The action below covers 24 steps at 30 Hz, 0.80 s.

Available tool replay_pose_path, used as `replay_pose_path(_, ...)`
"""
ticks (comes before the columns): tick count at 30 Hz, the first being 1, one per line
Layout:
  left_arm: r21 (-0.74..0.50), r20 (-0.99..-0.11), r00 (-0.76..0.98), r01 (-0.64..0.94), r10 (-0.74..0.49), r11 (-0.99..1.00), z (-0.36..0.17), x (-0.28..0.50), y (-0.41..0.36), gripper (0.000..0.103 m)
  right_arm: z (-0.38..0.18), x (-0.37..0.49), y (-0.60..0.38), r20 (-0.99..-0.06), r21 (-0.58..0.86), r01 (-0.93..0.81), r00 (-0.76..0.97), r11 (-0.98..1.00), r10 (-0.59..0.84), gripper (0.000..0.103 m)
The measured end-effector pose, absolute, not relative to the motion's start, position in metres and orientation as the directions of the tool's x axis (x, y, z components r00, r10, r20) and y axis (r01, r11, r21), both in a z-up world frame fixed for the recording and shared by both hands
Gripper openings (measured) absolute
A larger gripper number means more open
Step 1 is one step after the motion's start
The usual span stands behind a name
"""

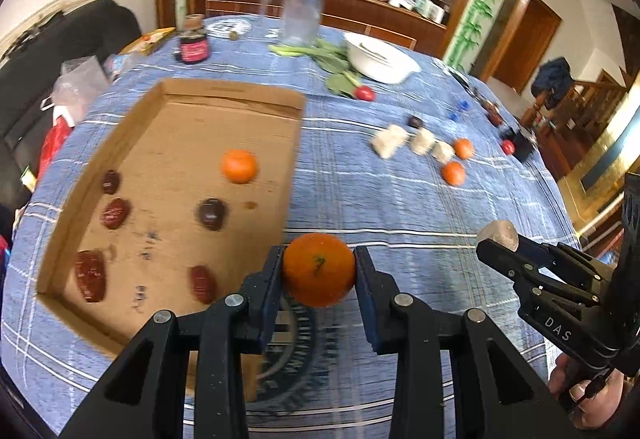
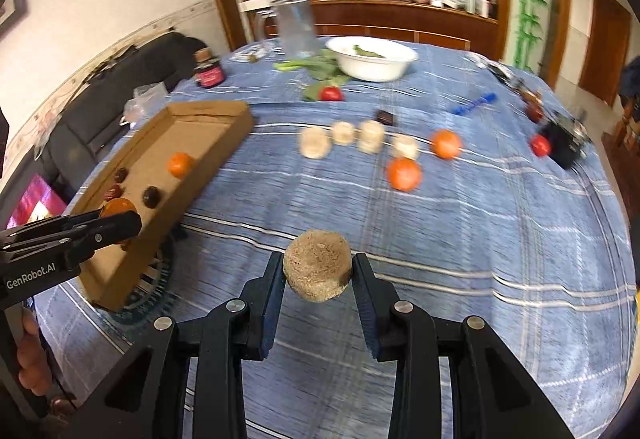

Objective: Organize fruits
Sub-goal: 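Carry the cake and tangerine into the tray and open both tools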

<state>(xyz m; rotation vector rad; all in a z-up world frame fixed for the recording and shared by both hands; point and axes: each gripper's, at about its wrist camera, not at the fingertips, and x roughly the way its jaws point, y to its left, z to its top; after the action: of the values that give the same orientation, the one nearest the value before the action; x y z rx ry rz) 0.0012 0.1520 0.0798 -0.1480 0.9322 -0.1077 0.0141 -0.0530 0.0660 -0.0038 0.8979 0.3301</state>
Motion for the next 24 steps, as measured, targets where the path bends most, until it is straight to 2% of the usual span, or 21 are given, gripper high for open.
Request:
replay_pose_path(12, -0.18, -0.787, 0.616, -0.172, -0.037, 0.969, 0.077, -0.012, 0.25, 0.034, 0.072, 0.037, 0.047, -0.764, 0.143, -0.456, 0.512, 0.878, 0.391, 0.037)
replay_pose_path(24, -0.177, -0.826, 0.563, -0.242, -0.011, 0.954, 0.053, -0.012, 0.287, 0.034, 0.056, 0.062, 0.117, -0.791, 0.155, -0.563, 0.422, 0.812, 0.443, 0.037)
